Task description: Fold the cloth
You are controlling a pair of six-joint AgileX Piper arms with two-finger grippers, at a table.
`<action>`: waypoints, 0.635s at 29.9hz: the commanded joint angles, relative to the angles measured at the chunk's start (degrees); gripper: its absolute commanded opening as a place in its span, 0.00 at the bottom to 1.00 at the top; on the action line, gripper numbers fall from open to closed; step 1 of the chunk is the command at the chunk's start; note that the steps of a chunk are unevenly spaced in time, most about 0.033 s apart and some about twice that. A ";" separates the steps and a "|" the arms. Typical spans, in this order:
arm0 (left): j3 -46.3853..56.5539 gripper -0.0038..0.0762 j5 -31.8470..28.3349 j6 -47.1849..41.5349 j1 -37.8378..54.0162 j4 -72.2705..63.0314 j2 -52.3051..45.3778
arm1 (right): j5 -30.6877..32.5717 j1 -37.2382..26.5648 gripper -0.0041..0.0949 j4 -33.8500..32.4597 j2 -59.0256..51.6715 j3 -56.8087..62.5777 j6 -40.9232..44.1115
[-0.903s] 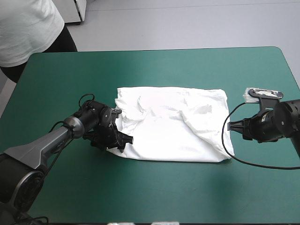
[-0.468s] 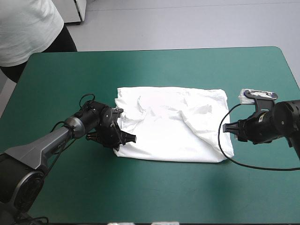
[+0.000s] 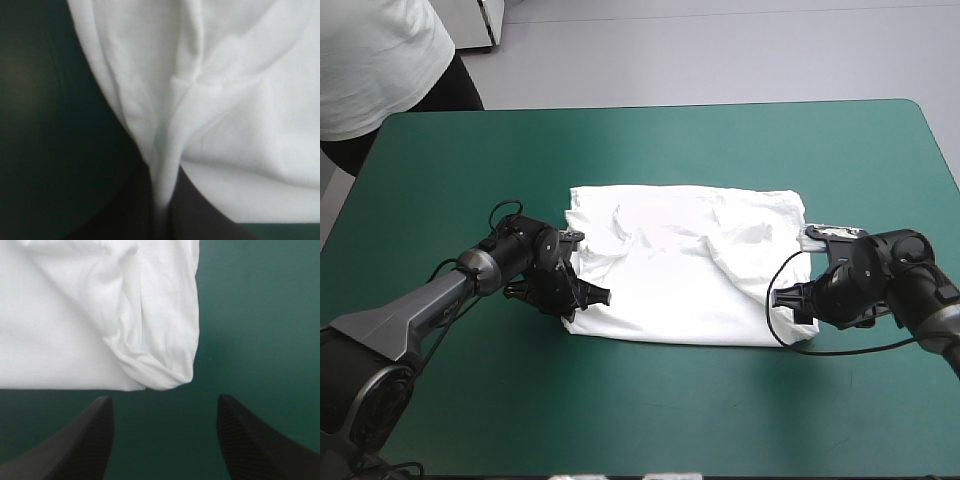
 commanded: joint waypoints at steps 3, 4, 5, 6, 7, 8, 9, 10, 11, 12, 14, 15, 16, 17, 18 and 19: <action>0.30 0.04 -0.12 0.45 0.04 2.67 -0.27 | -5.88 -0.03 0.63 -0.80 3.95 1.90 0.66; 0.30 0.04 -0.12 0.54 0.04 2.67 -0.27 | -6.67 -0.03 0.63 -0.80 4.73 2.26 0.81; 0.30 0.04 -0.12 0.54 0.04 2.67 -0.27 | -7.68 -0.03 0.62 -0.80 5.66 2.51 0.92; 0.30 0.04 -0.12 0.54 0.04 2.67 -0.27 | -8.25 -0.03 0.62 -0.80 6.67 2.51 0.92; 0.30 0.04 -0.12 0.54 0.04 2.67 -0.27 | -8.75 -0.03 0.62 -0.80 7.36 2.51 1.33; 0.30 0.04 -0.12 0.54 0.04 2.67 -0.27 | -9.47 -0.03 0.62 -0.80 8.16 2.51 1.82; 0.30 0.04 -0.12 0.54 0.04 2.67 -0.27 | -9.99 -0.03 0.62 -1.11 8.92 2.51 2.38; 0.30 0.04 -0.12 0.54 0.04 2.67 -0.27 | -10.49 -0.03 0.62 -1.40 9.63 2.51 2.81; 0.30 0.04 -0.12 0.54 0.04 2.67 -0.27 | -10.77 -0.03 0.62 -1.40 10.39 2.51 2.97; 0.30 0.04 -0.12 0.54 0.04 2.67 -0.27 | -10.89 -0.03 0.62 -1.40 11.27 2.51 2.97; 0.30 0.04 -0.12 0.54 0.04 2.67 -0.27 | -10.97 -0.03 0.62 -1.40 12.94 2.51 2.97; 0.30 0.04 -0.12 0.54 0.04 2.67 -0.27 | -11.03 -0.03 0.62 -1.40 13.78 2.51 3.06; 0.30 0.04 -0.12 0.54 0.04 2.67 -0.27 | -11.12 -0.03 0.62 -1.40 14.61 2.62 3.39; 0.30 0.04 -0.12 0.54 0.04 2.67 -0.27 | -11.40 -0.03 0.62 -1.27 15.16 2.75 3.39; 0.30 0.04 -0.12 0.54 0.04 2.67 -0.27 | -12.21 -0.03 0.61 -0.99 15.68 3.24 3.48; 0.30 0.04 -0.12 0.54 0.04 2.67 -0.27 | -12.67 -0.03 0.59 -0.67 15.93 3.95 3.77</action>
